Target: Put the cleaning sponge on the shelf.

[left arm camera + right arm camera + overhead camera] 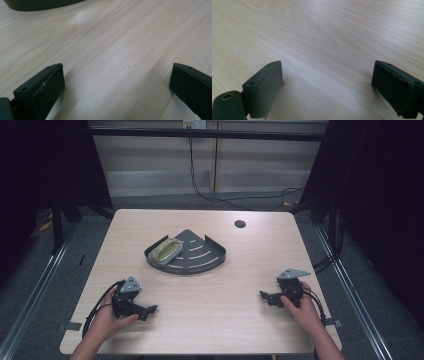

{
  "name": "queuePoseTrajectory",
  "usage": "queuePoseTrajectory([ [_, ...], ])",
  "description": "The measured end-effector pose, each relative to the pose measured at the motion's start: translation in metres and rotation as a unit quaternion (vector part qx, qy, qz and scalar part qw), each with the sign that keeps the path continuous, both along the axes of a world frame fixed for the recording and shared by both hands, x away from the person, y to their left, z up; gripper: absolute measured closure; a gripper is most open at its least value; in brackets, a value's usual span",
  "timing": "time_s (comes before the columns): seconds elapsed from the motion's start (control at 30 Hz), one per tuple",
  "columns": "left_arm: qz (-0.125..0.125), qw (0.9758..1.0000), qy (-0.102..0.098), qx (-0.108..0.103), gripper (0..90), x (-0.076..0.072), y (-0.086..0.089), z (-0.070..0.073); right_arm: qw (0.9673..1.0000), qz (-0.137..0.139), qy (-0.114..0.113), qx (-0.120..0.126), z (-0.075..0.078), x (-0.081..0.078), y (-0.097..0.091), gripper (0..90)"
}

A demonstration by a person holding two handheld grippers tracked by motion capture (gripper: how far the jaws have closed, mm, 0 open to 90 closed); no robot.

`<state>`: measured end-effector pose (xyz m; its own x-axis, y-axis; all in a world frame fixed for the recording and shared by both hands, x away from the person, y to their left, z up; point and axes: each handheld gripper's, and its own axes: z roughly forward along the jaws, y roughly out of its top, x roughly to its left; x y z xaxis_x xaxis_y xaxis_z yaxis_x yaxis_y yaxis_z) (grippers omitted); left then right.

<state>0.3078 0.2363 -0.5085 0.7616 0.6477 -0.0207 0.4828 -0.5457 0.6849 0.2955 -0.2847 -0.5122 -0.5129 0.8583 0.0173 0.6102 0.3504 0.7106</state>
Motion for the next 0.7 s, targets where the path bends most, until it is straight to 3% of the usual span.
queuePoseTrajectory([
  [0.7,-0.003,0.9999,-0.006,-0.008,0.0,-0.0005,0.0018,-0.0014,1.0,-0.003,0.002,0.003,0.0002,-0.0002,0.0001,9.7],
])
